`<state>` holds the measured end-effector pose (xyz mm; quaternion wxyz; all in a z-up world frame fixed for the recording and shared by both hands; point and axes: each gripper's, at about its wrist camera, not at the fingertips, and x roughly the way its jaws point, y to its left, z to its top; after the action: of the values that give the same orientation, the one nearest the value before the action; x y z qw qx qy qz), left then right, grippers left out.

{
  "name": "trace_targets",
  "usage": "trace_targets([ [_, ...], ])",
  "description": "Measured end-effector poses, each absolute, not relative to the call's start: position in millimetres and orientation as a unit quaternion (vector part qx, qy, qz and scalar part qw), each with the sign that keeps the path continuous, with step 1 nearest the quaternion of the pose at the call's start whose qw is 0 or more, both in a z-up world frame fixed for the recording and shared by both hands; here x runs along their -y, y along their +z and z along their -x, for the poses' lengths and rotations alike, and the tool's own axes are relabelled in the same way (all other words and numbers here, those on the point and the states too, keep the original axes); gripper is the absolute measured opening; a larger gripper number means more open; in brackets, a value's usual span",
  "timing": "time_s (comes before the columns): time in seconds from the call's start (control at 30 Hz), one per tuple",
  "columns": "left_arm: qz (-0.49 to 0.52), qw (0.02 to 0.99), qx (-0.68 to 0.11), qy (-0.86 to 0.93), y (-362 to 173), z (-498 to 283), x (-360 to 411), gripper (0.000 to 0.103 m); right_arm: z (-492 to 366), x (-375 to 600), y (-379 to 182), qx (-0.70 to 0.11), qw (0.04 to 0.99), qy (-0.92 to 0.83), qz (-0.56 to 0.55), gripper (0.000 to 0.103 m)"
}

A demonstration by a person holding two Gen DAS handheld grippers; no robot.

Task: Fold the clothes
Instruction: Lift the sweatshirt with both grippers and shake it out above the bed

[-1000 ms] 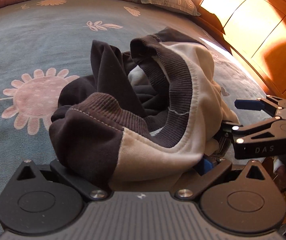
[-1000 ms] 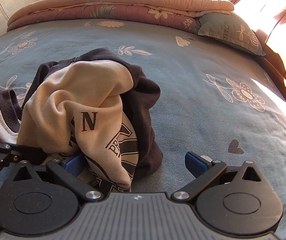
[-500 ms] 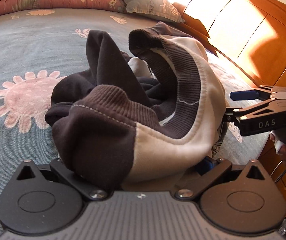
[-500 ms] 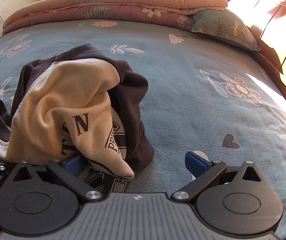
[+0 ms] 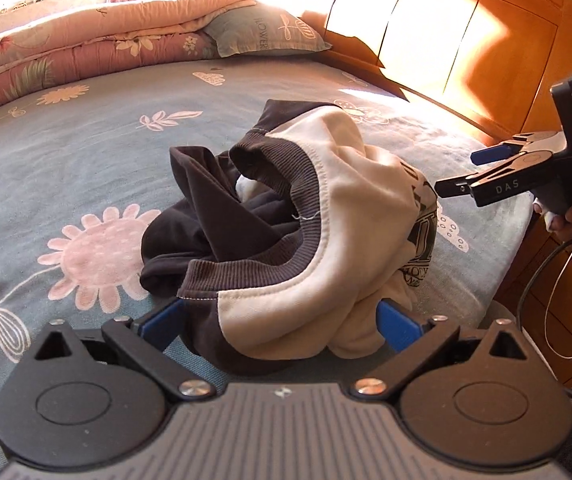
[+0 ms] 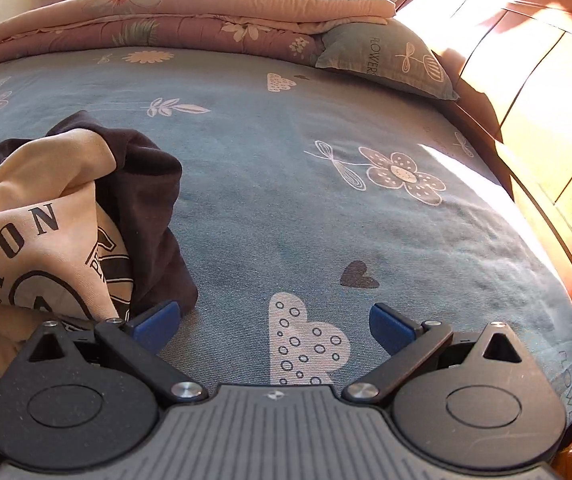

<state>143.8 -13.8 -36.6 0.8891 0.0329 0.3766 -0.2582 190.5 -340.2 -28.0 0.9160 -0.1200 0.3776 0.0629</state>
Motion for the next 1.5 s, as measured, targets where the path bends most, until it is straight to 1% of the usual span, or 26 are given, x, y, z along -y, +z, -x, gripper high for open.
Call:
trace_targets([
  [0.1, -0.022, 0.892, -0.381, -0.243, -43.5, -150.2, 3.6, 0.100, -178.0, 339.4, -24.3, -0.373, 0.917, 0.077, 0.117, 0.103],
  [0.3, 0.058, 0.875, -0.384, -0.288, -59.9, -169.6, -29.2, 0.100, -158.8, 332.5, -13.3, -0.361, 0.916, 0.113, 0.132, 0.103],
  [0.43, 0.100, 0.844, -0.406, -0.336, -81.0, -192.1, -27.9, 0.099, -153.1, 324.1, -7.1, -0.357, 0.916, 0.127, 0.136, 0.103],
  [0.5, 0.113, 0.838, -0.398, -0.356, -79.4, -190.8, -27.2, 0.099, -148.8, 321.2, -3.6, -0.354, 0.916, 0.127, 0.141, 0.103],
  [0.7, 0.118, 0.821, -0.347, -0.438, -46.6, -155.1, -35.1, 0.099, -139.3, 317.5, 1.9, -0.350, 0.912, 0.134, 0.166, 0.103],
  [0.87, 0.062, 0.822, -0.338, -0.453, -44.0, -145.5, -26.8, 0.099, -143.1, 306.7, -0.4, -0.353, 0.905, 0.155, 0.179, 0.103],
  [0.93, 0.068, 0.825, -0.355, -0.435, -53.4, -154.9, -27.0, 0.093, -144.5, 298.7, 1.6, -0.349, 0.903, 0.174, 0.181, 0.103],
  [0.97, 0.080, 0.823, -0.366, -0.427, -58.4, -160.2, -28.5, 0.084, -144.9, 294.6, 3.7, -0.345, 0.902, 0.186, 0.182, 0.103],
  [1.0, 0.092, 0.821, -0.372, -0.422, -62.3, -163.0, -30.3, 0.073, -145.3, 290.5, 5.9, -0.341, 0.901, 0.197, 0.183, 0.103],
  [1.03, 0.102, 0.820, -0.376, -0.420, -65.5, -165.0, -32.0, 0.066, -146.1, 286.2, 9.3, -0.335, 0.899, 0.211, 0.187, 0.103],
  [1.07, 0.109, 0.818, -0.377, -0.420, -67.0, -165.9, -33.6, 0.056, -147.1, 282.0, 13.3, -0.329, 0.896, 0.226, 0.193, 0.102],
  [1.17, 0.112, 0.821, -0.374, -0.418, -66.6, -163.5, -37.5, 0.048, -155.1, 272.7, 24.8, -0.313, 0.887, 0.266, 0.210, 0.102],
  [1.2, 0.110, 0.822, -0.375, -0.414, -66.7, -162.8, -38.2, 0.039, -162.0, 270.2, 29.3, -0.310, 0.883, 0.281, 0.213, 0.102],
  [1.27, 0.105, 0.826, -0.380, -0.403, -67.2, -161.8, -39.0, 0.030, -176.8, 266.6, 35.2, -0.309, 0.876, 0.303, 0.214, 0.102],
  [1.37, 0.109, 0.828, -0.388, -0.390, -69.9, -161.9, -39.6, 0.027, -202.6, 260.0, 40.9, -0.312, 0.860, 0.338, 0.219, 0.102],
  [1.5, 0.127, 0.829, -0.401, -0.369, -76.2, -162.9, -42.8, 0.027, -247.4, 250.1, 46.3, -0.326, 0.826, 0.407, 0.214, 0.101],
])
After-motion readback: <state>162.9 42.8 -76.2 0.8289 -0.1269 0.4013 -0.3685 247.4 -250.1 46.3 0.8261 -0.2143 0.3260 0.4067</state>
